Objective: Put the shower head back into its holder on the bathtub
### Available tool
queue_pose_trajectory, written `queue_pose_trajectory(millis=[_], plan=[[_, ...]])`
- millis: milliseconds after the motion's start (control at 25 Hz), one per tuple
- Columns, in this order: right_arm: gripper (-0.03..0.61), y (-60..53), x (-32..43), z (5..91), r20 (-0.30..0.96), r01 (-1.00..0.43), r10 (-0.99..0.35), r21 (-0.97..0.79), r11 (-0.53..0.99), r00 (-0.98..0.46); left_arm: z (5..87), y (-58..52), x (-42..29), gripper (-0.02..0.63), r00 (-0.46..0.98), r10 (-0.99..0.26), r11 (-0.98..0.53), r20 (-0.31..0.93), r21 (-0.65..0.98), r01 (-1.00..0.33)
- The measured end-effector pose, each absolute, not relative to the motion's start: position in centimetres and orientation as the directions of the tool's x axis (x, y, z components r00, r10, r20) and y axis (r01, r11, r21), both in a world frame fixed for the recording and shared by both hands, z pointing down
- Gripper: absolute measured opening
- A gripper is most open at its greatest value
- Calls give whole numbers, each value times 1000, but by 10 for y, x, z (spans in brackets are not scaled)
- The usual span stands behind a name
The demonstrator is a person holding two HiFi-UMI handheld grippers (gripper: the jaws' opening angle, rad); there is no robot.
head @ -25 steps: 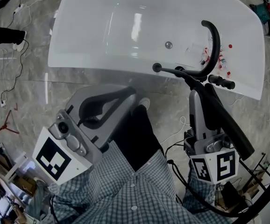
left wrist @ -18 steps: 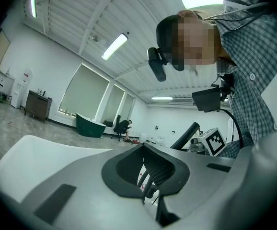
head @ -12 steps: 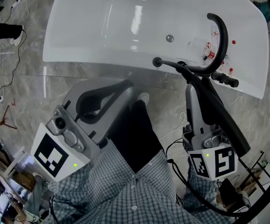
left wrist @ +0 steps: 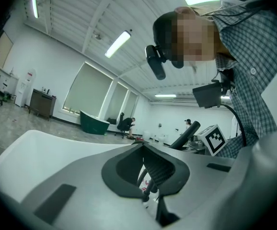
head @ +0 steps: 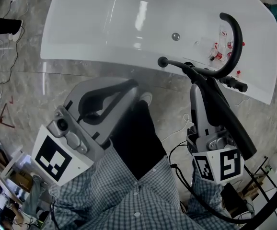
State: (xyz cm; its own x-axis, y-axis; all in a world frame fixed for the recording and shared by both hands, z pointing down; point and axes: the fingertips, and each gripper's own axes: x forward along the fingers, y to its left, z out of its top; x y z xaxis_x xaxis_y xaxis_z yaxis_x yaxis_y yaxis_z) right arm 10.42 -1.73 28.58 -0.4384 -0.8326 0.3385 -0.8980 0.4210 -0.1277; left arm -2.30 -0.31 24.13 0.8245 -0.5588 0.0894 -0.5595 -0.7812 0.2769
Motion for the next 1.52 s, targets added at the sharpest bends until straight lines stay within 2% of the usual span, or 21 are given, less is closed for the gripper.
queue_pose_trajectory(millis=[1080,1280,1520], plan=[[137,-31,93,362,425,-892,-785,-177,416,-450,299,-25,-20,8,834,-534,-772,141,320,-549],[137,-39,89,369,437,-895,-784,-138,425,-440,307,-26,-22,8,834,-531,-769,150,328,-549],[137,-39,92,390,448,-895,-776,-191,403,-445,315,-30,-25,8,831,-533,-763,158,333,-553]])
